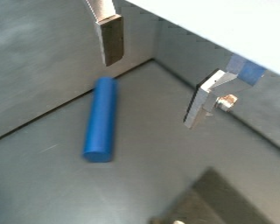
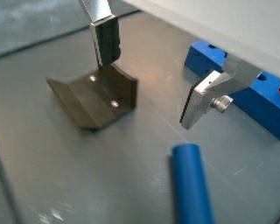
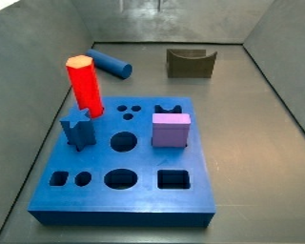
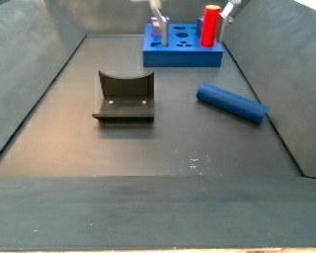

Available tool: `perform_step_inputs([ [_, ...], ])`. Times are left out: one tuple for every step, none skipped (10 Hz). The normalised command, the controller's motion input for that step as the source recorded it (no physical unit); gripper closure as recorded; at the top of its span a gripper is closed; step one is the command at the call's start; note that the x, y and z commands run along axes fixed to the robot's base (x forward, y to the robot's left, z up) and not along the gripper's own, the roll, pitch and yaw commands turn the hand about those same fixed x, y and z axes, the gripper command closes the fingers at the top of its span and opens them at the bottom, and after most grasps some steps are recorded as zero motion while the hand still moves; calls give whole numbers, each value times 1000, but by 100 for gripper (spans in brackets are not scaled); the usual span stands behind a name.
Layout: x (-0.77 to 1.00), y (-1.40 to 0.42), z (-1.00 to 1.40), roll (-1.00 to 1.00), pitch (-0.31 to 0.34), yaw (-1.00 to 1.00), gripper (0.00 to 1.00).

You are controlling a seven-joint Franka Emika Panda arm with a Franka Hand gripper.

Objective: Pick up the round object. Move up. Place the round object on the fixture. Regrasp the round object. Move to above the board. Insert the round object.
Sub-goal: Pick up the round object.

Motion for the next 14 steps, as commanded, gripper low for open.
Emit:
perform_step_inputs([
  [-451, -297, -780, 141, -29, 700, 0],
  [-337, -166, -877, 67, -29, 740, 0],
  [-183, -40, -931, 63, 0, 709, 0],
  [-3, 0, -940, 114, 0, 497, 0],
  [0, 0, -977, 101, 0, 394, 0],
  [0, -146, -991, 127, 0, 360, 0],
  [-109, -294, -894, 120, -101, 600, 0],
  [-314, -551, -491, 47, -287, 457, 0],
  [-240, -483, -491, 51, -219, 349, 0],
  [-351, -197, -671, 174, -143, 177, 0],
  [-391, 0, -549, 279, -14, 54, 0],
  [-303, 60, -366, 310, 10, 49, 0],
  [-214, 94, -354, 331, 74, 49, 0],
  [-163, 114, -391, 346, 109, 14, 0],
])
